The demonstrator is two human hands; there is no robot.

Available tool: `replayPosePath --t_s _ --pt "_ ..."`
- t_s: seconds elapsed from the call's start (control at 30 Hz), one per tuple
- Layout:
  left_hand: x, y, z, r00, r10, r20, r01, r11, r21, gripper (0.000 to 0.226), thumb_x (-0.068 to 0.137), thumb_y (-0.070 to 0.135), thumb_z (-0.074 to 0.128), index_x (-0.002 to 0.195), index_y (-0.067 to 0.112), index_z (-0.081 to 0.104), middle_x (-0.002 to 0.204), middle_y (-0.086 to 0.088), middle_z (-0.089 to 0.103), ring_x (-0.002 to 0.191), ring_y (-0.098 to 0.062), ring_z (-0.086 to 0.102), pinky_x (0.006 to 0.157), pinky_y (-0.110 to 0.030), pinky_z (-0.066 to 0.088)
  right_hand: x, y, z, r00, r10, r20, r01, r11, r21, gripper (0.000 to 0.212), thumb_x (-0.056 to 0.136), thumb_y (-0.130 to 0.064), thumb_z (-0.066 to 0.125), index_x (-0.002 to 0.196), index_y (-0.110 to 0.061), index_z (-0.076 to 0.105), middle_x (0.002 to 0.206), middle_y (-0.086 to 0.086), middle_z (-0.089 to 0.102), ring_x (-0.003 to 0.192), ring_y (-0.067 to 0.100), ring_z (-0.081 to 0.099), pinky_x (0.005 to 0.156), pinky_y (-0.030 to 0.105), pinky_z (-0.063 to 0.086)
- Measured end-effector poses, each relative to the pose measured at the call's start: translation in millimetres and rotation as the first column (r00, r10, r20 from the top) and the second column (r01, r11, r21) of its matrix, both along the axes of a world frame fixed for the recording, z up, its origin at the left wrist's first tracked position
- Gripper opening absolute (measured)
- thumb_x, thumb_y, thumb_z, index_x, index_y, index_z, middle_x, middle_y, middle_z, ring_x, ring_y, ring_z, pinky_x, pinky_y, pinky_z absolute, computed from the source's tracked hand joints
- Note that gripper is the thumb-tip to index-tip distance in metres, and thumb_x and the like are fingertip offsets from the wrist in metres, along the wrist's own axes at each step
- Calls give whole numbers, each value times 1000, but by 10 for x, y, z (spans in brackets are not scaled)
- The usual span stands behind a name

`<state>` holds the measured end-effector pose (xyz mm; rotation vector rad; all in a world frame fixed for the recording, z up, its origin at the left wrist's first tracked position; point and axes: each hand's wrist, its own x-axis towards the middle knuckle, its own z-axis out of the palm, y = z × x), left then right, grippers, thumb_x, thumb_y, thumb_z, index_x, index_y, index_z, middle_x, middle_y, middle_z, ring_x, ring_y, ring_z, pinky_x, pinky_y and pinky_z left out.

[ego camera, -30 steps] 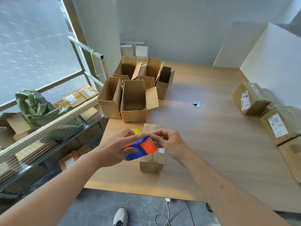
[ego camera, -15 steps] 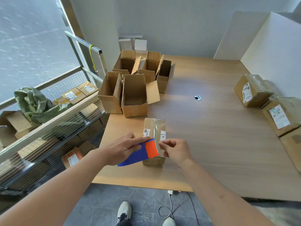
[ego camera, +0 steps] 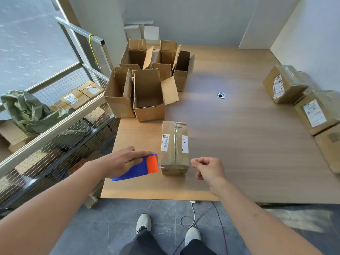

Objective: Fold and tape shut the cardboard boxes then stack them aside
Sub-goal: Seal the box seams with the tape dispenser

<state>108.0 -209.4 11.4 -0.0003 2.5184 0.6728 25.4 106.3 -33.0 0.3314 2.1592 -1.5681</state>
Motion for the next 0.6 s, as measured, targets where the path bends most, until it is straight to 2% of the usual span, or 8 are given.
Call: replayPosePath --t_s 0.2,0.37,0.47,0.53,0.6 --pt "-161 0 -104 998 -15 64 19 998 -68 42 110 47 25 145 72 23 108 9 46 91 -12 51 79 -32 39 32 -49 -151 999 -36 21 36 999 19 10 89 -14 79 81 -19 80 72 0 75 50 19 54 63 40 62" --pt "-232 57 -179 997 -30 77 38 994 -102 43 111 47 24 147 69 23 108 7 45 90 -11 49 79 -33 36 42 -60 -262 989 -109 102 114 992 -50 5 89 -16 80 88 -20 80 86 6 78 52 19 52 63 36 60" --pt "-256 91 -214 996 -39 75 46 994 -103 42 110 48 23 147 69 23 109 4 46 91 -12 50 78 -33 35 35 -45 -313 980 -102 172 120 988 -98 8 90 -17 80 97 -16 79 95 9 78 52 16 50 67 39 62" --pt "-282 98 -227 997 -41 72 49 993 -104 42 110 48 23 147 69 23 109 3 47 92 -13 50 77 -33 35 37 -63 -326 982 -77 174 94 992 -87 21 94 -20 75 113 -13 74 102 9 75 54 15 50 68 40 62" --pt "-290 100 -235 996 -52 70 60 992 -114 42 110 48 23 147 69 22 109 4 47 90 -13 50 76 -32 35 51 -83 -338 973 -48 228 68 994 -83 50 99 -30 67 145 -18 51 111 6 63 65 17 53 66 38 63"
